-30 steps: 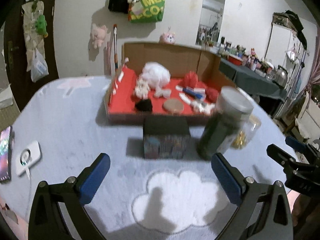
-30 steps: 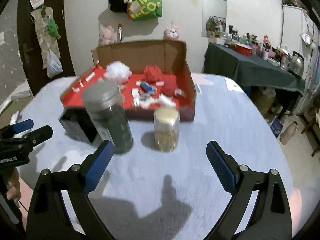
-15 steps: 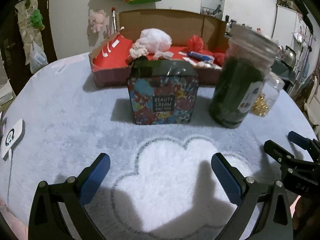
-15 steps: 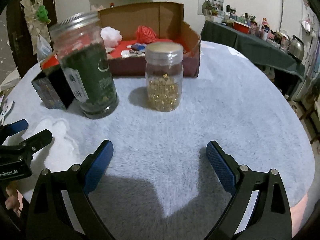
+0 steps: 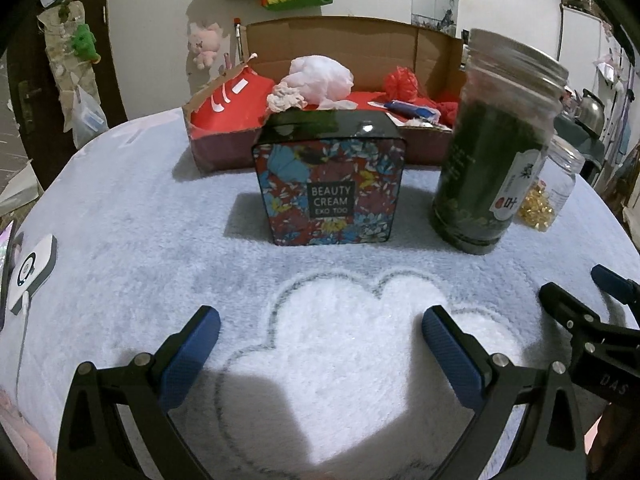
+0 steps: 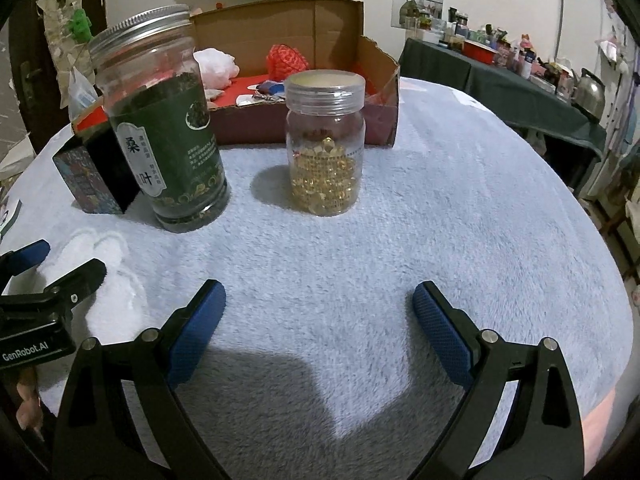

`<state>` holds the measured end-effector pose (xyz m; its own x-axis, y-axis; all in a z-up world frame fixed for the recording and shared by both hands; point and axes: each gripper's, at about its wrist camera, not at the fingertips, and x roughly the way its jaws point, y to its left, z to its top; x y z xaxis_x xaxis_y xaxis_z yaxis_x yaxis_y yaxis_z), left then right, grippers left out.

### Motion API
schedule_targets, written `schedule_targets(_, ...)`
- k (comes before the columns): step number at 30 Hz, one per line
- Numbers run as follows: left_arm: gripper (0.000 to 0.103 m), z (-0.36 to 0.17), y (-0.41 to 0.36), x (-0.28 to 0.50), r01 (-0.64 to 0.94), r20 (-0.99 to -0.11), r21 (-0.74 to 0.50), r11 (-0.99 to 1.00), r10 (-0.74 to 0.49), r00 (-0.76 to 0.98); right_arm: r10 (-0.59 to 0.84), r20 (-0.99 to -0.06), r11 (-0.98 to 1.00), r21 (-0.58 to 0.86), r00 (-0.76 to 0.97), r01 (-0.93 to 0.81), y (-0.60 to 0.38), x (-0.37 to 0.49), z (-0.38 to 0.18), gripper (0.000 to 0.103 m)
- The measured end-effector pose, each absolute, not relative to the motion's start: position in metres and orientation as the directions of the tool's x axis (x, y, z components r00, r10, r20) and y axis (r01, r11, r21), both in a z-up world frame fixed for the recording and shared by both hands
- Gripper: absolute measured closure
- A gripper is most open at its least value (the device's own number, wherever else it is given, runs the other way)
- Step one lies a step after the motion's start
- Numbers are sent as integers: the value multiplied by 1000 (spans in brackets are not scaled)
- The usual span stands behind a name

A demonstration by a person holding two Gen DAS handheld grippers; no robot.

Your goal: Organize soft objects

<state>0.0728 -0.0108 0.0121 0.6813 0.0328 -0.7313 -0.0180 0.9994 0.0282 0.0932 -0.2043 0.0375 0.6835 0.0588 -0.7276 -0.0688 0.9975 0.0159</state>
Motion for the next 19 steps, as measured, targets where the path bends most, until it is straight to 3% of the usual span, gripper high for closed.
schedule_targets(19,0,12,-11,72,-19,-729,27,999,32,684,56,-726,998,14,685,-66,-203,91,37,5)
